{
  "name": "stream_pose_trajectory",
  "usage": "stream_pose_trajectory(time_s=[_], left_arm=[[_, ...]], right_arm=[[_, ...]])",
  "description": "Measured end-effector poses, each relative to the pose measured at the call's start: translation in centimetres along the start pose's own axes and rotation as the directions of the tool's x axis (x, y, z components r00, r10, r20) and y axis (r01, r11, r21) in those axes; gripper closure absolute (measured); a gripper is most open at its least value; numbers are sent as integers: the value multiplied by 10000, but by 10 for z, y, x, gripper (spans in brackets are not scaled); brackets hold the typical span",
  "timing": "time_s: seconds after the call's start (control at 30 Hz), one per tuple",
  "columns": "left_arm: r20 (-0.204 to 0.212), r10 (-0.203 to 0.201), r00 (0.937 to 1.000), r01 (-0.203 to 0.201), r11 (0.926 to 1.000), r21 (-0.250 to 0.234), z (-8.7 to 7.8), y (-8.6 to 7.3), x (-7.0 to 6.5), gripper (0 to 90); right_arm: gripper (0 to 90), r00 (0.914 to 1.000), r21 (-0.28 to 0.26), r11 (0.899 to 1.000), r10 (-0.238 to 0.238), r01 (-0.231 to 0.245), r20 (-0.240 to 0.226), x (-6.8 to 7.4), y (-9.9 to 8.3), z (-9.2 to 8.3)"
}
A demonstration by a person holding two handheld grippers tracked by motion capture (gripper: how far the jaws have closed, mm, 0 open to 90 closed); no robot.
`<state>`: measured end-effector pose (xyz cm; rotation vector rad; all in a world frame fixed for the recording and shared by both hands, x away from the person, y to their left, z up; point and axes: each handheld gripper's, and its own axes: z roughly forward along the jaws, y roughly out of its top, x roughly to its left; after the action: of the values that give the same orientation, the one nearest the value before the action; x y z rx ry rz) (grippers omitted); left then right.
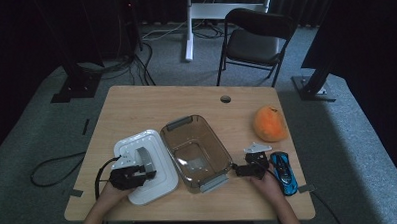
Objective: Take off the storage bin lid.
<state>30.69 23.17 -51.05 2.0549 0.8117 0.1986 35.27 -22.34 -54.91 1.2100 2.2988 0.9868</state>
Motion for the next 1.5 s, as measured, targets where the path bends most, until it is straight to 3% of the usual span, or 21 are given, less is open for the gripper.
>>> stream_pose_trajectory(time_s=[0.23, 0.6, 0.7, 1.0, 1.17, 1.37, 1.5], left_arm=[[152, -196, 9997, 192, 9995, 244, 11, -7, 7, 630], [266, -161, 9995, 146, 9984, 549, 23, -13, 11, 608], [209, -96, 9997, 84, 9984, 560, 24, -14, 12, 589], [-321, 33, 9995, -11, 9977, 673, 23, -12, 12, 398], [-414, -184, 9990, 210, 9978, 631, 20, -13, 15, 371], [-598, -151, 9981, 193, 9972, 716, 18, -14, 16, 341], [-800, -292, 9964, 352, 9966, 746, 17, -14, 17, 269]], right_arm=[[120, 10000, -5, 10000, -4, 4, 2, 0, 0, 0], [120, 10000, -3, 10000, -7, 7, 3, 0, 0, 0], [120, 10000, 2, 10000, -7, 7, 3, 0, 0, 0], [120, 10000, 1, 10000, -7, 7, 4, 0, 0, 0], [120, 10000, 2, 10000, -10, 10, 2, 0, 0, 0], [120, 10000, 3, 10000, -8, 8, 2, 0, 0, 0], [120, 10000, 1, 10000, -6, 6, 3, 0, 0, 0]])
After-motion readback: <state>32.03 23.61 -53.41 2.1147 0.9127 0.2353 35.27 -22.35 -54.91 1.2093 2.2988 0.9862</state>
